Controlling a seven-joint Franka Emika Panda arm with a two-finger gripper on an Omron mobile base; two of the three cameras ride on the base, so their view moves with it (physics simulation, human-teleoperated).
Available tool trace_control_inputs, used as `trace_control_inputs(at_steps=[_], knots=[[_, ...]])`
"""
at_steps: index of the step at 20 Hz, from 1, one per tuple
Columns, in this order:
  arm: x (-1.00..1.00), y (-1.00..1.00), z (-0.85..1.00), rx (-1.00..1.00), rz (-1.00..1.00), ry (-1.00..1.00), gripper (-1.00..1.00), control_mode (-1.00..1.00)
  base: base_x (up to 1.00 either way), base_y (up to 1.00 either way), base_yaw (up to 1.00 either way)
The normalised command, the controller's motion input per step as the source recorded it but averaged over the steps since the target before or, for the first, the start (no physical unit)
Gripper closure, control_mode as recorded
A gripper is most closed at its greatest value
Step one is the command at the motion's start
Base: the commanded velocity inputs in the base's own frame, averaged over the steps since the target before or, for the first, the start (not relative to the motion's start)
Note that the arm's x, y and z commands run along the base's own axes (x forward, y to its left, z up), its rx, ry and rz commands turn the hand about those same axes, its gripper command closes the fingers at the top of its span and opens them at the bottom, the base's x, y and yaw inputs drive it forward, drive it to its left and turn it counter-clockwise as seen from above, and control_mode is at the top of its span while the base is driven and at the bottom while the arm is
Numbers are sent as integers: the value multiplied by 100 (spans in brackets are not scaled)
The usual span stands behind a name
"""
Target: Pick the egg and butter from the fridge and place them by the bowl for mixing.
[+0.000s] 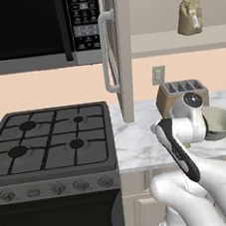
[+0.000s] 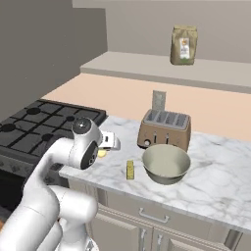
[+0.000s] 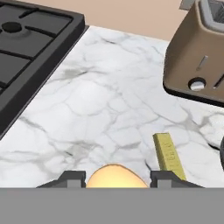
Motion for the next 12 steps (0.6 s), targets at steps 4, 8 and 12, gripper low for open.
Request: trace_control_inputs(at_steps=[4,8,12], knots=[[62,-32,-40,0,0,15,100,-100,0,0,0],[50,-46,-28,0,0,14,100,-100,0,0,0],[62,-24,-18,0,0,1,100,-100,0,0,0]])
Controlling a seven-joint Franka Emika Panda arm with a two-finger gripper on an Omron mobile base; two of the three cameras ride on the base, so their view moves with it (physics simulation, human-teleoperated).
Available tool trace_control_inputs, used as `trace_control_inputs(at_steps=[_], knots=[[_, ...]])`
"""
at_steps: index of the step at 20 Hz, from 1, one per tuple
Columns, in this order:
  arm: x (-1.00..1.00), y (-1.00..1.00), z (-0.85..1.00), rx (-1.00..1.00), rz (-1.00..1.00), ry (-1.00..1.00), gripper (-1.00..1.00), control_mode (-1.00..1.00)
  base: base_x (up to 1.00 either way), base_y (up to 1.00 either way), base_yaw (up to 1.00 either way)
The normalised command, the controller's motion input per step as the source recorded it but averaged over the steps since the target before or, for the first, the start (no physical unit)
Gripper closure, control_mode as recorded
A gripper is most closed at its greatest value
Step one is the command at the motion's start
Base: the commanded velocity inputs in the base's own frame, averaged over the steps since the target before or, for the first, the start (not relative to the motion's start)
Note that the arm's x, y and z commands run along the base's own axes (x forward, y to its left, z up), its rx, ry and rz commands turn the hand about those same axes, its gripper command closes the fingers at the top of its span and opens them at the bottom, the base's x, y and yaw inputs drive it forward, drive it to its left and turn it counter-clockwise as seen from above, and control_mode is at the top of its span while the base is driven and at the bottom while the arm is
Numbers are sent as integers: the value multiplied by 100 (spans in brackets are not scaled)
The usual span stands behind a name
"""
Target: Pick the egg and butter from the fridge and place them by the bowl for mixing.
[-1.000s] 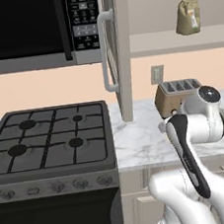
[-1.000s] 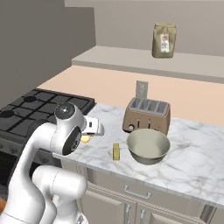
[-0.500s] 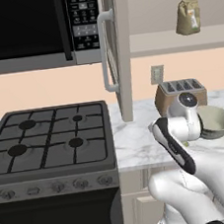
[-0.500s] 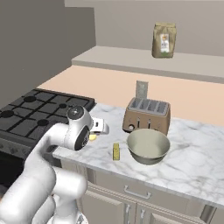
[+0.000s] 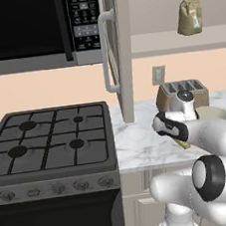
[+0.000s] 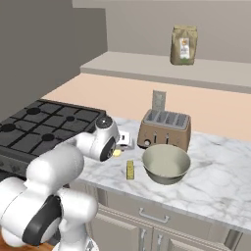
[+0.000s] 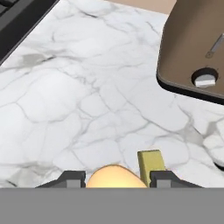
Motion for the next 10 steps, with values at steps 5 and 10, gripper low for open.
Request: trace_control_inputs(at_steps=[5,10], knots=[[36,-13,-31,-1,2,-2,100,-100,0,0,0],[12,-9,-13,0,0,0,100,-100,0,0,0]])
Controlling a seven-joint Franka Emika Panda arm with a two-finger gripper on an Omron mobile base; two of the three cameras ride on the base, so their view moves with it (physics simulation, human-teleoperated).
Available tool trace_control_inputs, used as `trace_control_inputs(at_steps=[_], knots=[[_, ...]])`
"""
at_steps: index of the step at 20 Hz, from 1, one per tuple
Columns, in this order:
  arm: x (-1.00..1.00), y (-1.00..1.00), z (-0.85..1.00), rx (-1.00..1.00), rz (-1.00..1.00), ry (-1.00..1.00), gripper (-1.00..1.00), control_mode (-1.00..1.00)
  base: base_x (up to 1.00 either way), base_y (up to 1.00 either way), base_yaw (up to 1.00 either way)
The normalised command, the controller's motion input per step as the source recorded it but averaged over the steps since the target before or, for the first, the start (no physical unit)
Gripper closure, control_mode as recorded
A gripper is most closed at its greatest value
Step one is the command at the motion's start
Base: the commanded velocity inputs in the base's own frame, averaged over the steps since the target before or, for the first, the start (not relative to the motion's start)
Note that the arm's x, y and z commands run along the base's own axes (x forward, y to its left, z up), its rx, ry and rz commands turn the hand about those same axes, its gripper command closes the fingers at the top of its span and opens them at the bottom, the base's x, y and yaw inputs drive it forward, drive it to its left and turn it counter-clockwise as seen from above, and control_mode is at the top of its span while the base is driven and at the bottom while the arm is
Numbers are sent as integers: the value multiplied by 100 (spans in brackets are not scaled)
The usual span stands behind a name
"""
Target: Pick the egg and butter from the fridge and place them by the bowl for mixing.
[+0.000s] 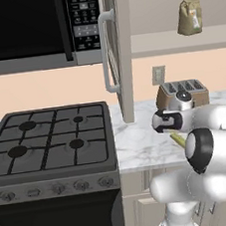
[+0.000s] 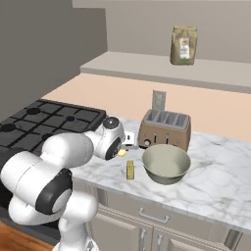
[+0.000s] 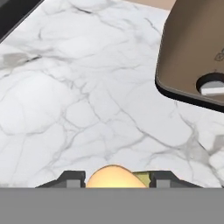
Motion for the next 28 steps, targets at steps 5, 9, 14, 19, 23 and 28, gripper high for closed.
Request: trace_control_inputs(at_steps=[5,9,14,19,23,28], knots=[[30,-20,-20,0,0,-2,100,-100,0,0,0],[21,-18,-11,0,0,-2,-100,-100,0,0,0],[0,0,0,0,0,0,-100,-100,0,0,0],[-8,2,19,0,0,-1,-100,-100,0,0,0],[-89,6,68,1,2,-13,-100,-100,0,0,0],[-100,0,59,7,5,-9,-100,-100,0,0,0]])
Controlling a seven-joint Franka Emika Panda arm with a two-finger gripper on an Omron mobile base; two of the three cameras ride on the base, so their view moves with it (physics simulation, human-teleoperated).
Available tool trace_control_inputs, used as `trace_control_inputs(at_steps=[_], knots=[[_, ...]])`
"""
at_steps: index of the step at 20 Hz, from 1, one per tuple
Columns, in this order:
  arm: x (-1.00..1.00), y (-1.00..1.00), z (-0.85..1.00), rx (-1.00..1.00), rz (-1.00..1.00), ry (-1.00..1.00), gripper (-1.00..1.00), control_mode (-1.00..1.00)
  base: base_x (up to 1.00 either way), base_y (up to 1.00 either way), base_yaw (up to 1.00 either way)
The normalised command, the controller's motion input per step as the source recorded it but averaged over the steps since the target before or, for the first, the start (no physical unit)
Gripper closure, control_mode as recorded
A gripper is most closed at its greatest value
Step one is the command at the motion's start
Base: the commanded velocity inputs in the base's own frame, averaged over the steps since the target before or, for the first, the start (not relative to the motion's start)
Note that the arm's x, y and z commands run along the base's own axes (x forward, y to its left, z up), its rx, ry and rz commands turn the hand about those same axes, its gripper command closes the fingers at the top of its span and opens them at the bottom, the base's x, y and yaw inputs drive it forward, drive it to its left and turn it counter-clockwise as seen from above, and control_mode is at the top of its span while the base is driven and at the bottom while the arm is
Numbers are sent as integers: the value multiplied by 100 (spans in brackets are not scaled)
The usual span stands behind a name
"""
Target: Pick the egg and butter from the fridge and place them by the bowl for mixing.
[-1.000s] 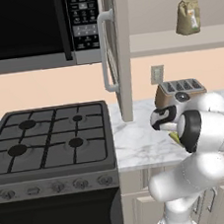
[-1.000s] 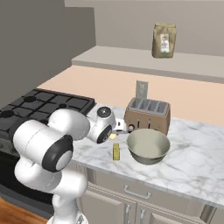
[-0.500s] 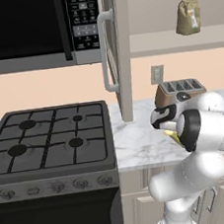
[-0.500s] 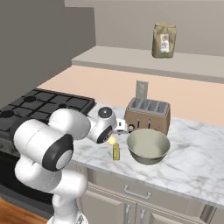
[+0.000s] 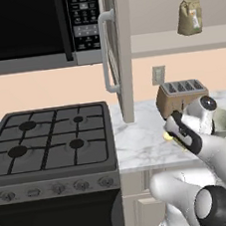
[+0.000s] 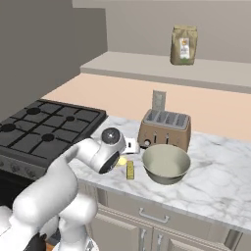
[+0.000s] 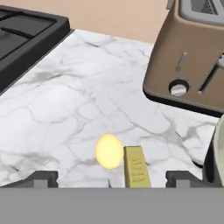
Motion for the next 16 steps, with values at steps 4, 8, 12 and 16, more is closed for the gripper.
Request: trace_control_inputs(at_steps=[4,8,12,16], knots=[[-100,0,33,12,2,-9,-100,-100,0,0,0],[-75,-25,2,8,-8,-15,-100,-100,0,0,0],[-72,16,28,-6,1,-56,-100,-100,0,0,0],[-100,59,52,-17,10,-66,-100,-100,0,0,0]])
